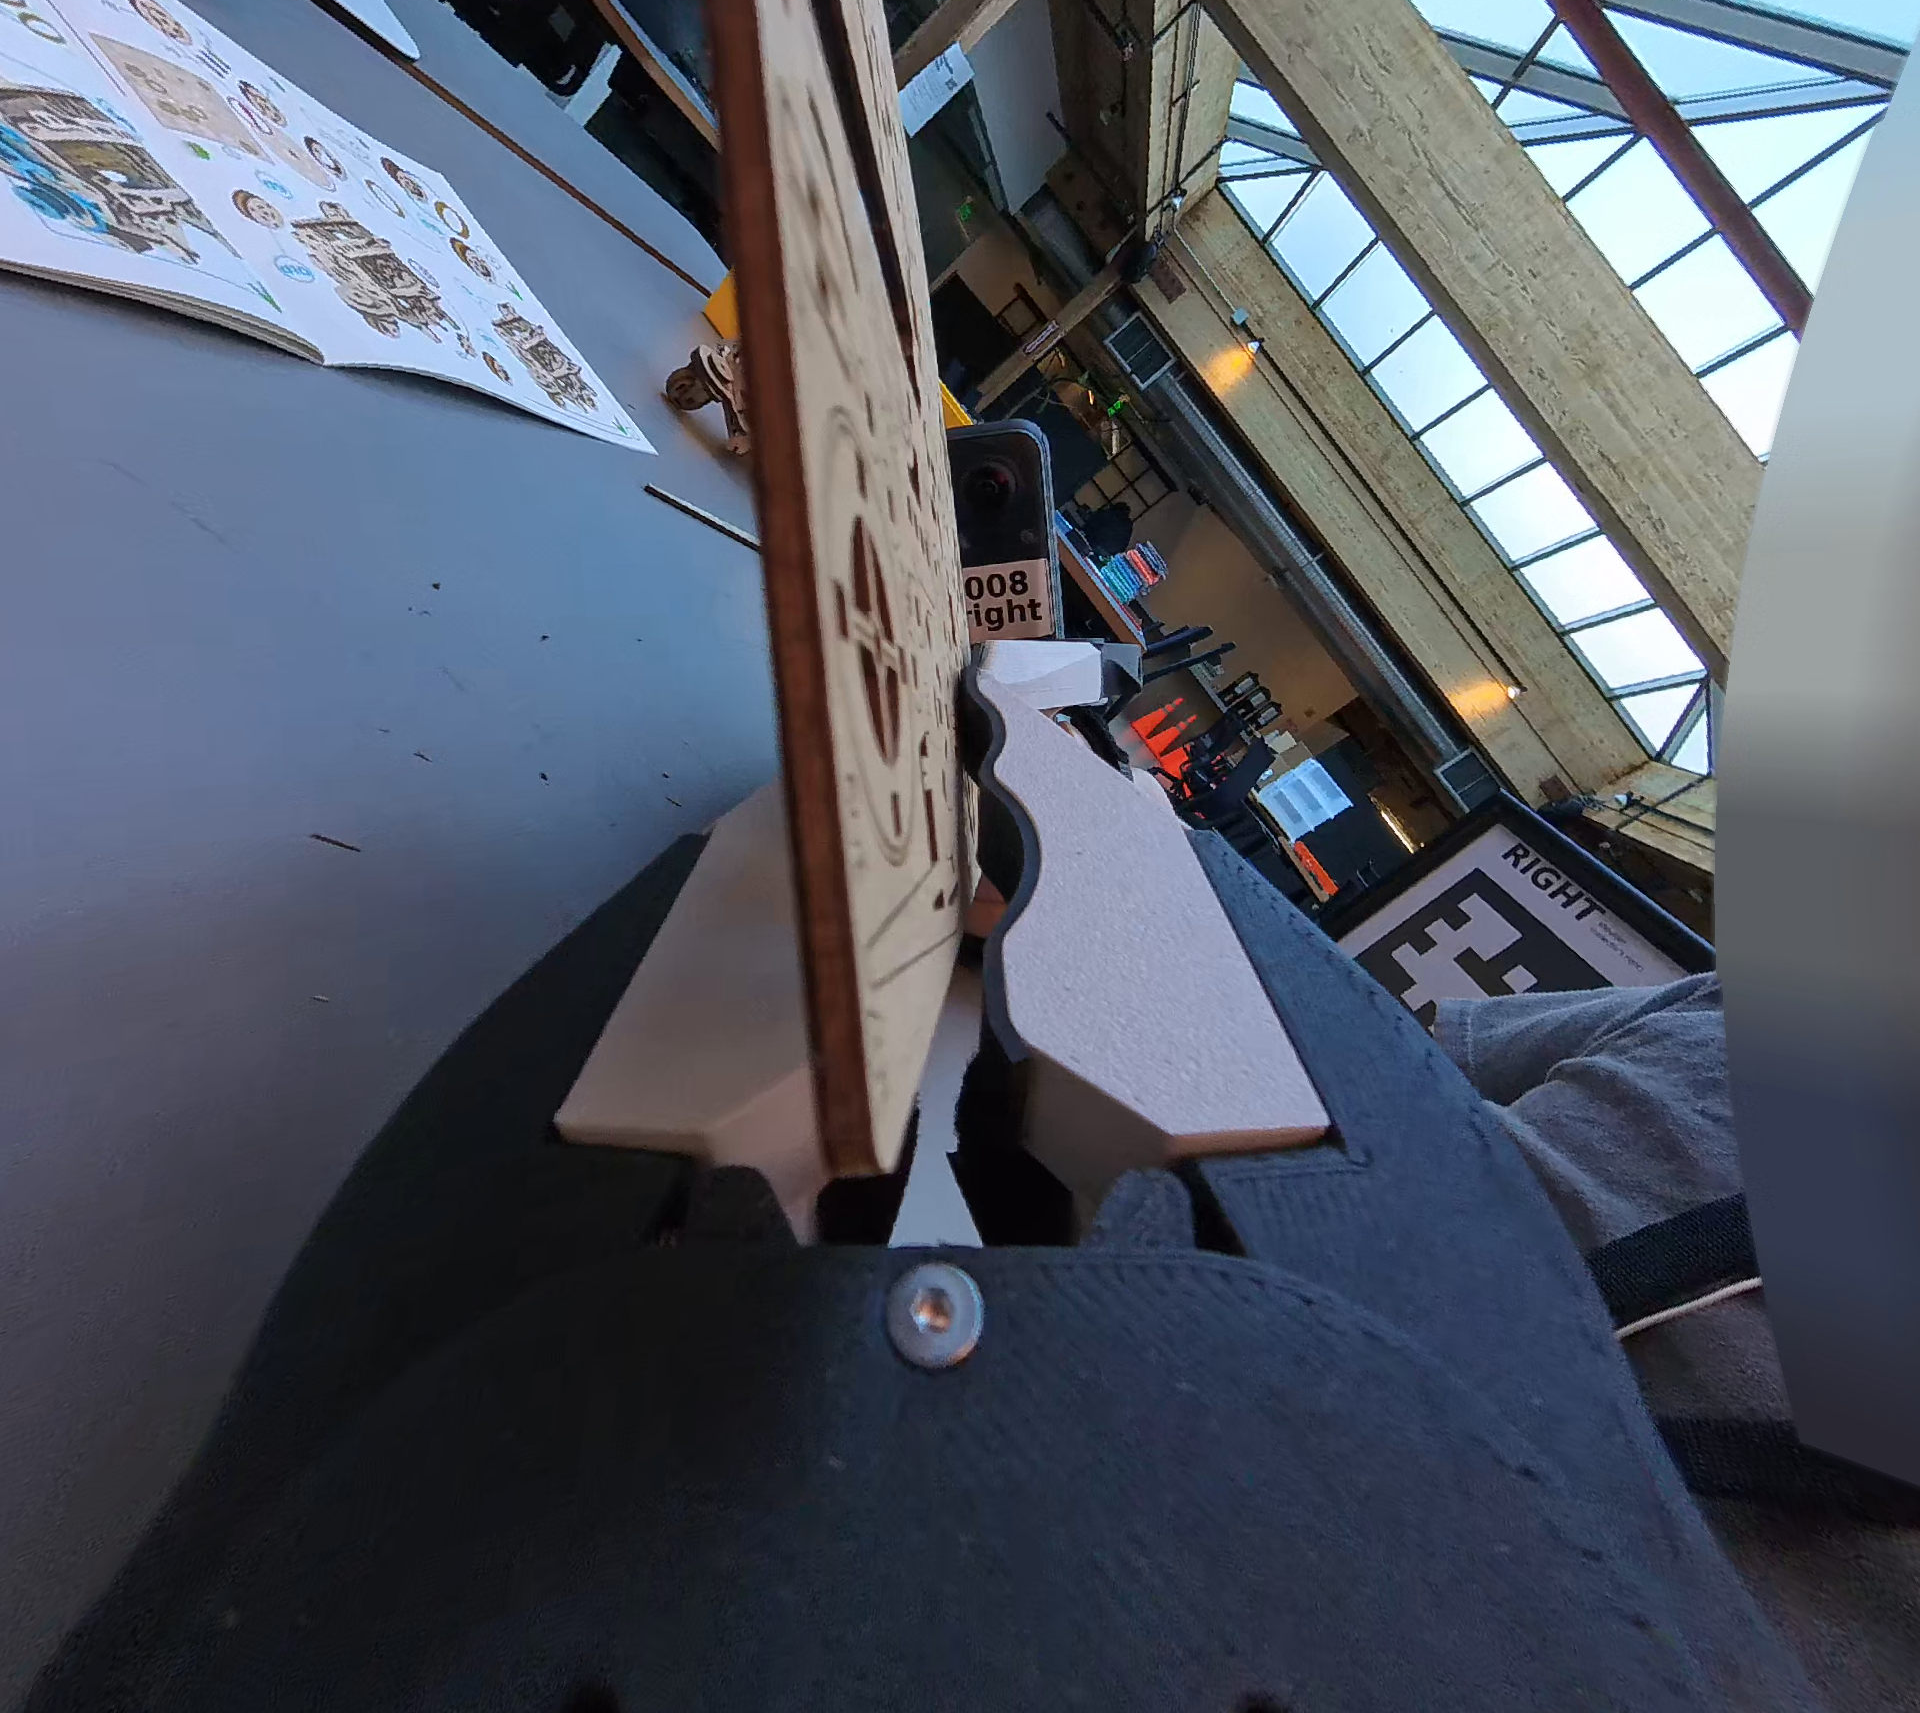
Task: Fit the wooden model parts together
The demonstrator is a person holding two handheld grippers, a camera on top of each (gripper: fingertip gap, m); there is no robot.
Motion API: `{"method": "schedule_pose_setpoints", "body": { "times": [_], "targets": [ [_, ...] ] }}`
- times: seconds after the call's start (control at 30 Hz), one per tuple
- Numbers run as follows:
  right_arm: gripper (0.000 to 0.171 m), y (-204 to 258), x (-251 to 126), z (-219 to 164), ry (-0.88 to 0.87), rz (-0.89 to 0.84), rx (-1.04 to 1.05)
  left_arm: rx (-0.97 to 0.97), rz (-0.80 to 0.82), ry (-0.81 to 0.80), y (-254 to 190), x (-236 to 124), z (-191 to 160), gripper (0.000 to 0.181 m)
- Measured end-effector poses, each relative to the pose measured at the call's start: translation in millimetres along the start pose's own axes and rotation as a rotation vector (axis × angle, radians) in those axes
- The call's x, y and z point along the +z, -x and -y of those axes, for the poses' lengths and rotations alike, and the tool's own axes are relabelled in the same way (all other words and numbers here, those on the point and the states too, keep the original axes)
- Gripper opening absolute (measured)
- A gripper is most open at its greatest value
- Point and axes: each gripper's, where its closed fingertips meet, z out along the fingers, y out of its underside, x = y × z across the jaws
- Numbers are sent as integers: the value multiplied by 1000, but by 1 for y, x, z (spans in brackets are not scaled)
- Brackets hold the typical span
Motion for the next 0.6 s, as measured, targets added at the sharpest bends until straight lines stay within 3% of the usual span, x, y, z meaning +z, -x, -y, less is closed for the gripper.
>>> {"method": "schedule_pose_setpoints", "body": {
  "times": [0.6],
  "targets": [
    [2, -8, 2, -6, 41, -46, 7, -66, 47, 15, 7, -3, -4, 0]
  ]
}}
